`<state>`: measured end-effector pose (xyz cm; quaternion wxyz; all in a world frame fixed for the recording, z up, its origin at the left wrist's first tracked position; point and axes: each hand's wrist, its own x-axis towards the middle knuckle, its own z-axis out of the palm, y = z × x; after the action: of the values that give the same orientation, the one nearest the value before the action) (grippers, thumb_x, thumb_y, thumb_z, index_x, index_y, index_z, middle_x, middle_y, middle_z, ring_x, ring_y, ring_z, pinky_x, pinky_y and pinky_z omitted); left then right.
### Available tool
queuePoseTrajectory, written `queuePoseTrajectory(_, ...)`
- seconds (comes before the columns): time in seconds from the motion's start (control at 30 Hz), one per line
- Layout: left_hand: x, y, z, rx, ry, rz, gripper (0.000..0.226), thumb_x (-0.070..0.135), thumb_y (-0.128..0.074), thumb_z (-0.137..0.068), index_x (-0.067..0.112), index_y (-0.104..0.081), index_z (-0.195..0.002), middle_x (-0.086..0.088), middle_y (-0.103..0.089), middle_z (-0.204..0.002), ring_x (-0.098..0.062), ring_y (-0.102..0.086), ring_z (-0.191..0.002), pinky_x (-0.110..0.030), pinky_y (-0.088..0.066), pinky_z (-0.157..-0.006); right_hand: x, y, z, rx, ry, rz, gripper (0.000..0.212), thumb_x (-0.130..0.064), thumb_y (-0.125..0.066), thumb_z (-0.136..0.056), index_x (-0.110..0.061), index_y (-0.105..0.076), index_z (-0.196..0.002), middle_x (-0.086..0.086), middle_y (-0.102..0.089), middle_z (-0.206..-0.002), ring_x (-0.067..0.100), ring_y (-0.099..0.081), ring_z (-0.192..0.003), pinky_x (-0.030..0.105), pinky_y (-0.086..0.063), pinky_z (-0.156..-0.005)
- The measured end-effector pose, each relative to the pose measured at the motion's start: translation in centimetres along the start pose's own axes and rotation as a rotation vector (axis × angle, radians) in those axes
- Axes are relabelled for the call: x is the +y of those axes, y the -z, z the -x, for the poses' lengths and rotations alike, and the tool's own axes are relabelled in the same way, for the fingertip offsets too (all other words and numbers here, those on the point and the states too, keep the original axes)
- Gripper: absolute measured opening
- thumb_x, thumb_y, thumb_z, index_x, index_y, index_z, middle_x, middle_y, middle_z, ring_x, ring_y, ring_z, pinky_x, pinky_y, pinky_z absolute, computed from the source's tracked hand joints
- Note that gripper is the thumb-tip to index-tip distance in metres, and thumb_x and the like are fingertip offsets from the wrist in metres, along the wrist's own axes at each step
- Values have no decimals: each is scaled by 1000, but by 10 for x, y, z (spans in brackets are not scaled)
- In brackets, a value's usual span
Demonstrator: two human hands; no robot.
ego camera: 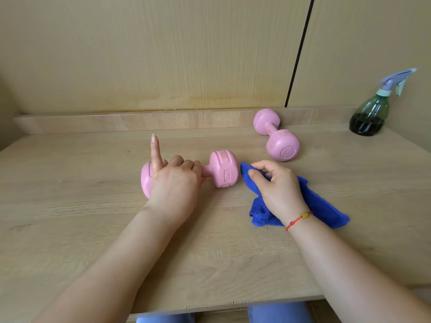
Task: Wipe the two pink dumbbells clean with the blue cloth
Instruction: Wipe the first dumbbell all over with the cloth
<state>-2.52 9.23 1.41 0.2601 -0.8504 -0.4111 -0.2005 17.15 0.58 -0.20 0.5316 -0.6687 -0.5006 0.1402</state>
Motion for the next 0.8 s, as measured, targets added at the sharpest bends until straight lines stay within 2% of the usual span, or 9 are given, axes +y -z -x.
queuePoseTrajectory(0.07,-1,-3,0,13,4,7,16,23,-71,-85,9,-70,-79,-1,-62,-61,-27,-60,-66,-69,6,-110,-2,0,2,107,139,-13,20,-9,-65,-90,-29,-66,-90,-17,-65,-89,7,-63,-89,21,-48,-83)
queuePoseTrajectory(0.13,-1,-5,-1,27,14,0,18,24,-70,-87,9,-70,-78,-2,-61,-59,-28,-59,-65,-70,5,-109,-6,-2,3,183,306,18,12,-7,-67,-88,-18,-68,-92,-10,-60,-91,12,-61,-89,21,-47,-83)
queuePoseTrajectory(0.23,-1,-6,-3,46,27,4,19,25,-72,-86,9,-69,-75,-2,-60,-57,-28,-59,-62,-71,0,-108,-13,-9,3,212,487,92,10,1,-70,-83,-7,-67,-90,-3,-57,-90,14,-58,-85,19,-45,-81)
queuePoseTrajectory(0.33,-1,-8,-2,64,28,1,21,25,-71,-87,9,-69,-73,-2,-59,-57,-28,-58,-60,-71,0,-108,-14,-23,0,190,599,223,14,6,-69,-80,-4,-70,-88,4,-59,-88,21,-59,-82,27,-47,-78)
queuePoseTrajectory(0.47,-2,-9,-2,81,18,0,21,26,-69,-88,9,-70,-75,-2,-60,-58,-28,-58,-62,-71,1,-108,-9,-31,0,182,634,313,14,4,-69,-79,-6,-74,-88,7,-62,-84,27,-59,-78,33,-47,-75)
queuePoseTrajectory(0.7,-1,-9,1,106,24,13,18,23,-73,-84,9,-69,-73,-2,-58,-58,-28,-57,-60,-73,-5,-107,-4,-25,14,34,557,354,13,-1,-71,-78,-12,-74,-83,2,-62,-80,21,-60,-72,27,-46,-70)
queuePoseTrajectory(0.8,1,-6,5,98,45,14,16,19,-74,-82,11,-67,-70,-1,-55,-56,-28,-55,-59,-76,-10,-106,-6,-15,15,27,568,353,14,0,-69,-76,-12,-73,-83,1,-61,-81,21,-60,-71,32,-49,-67)
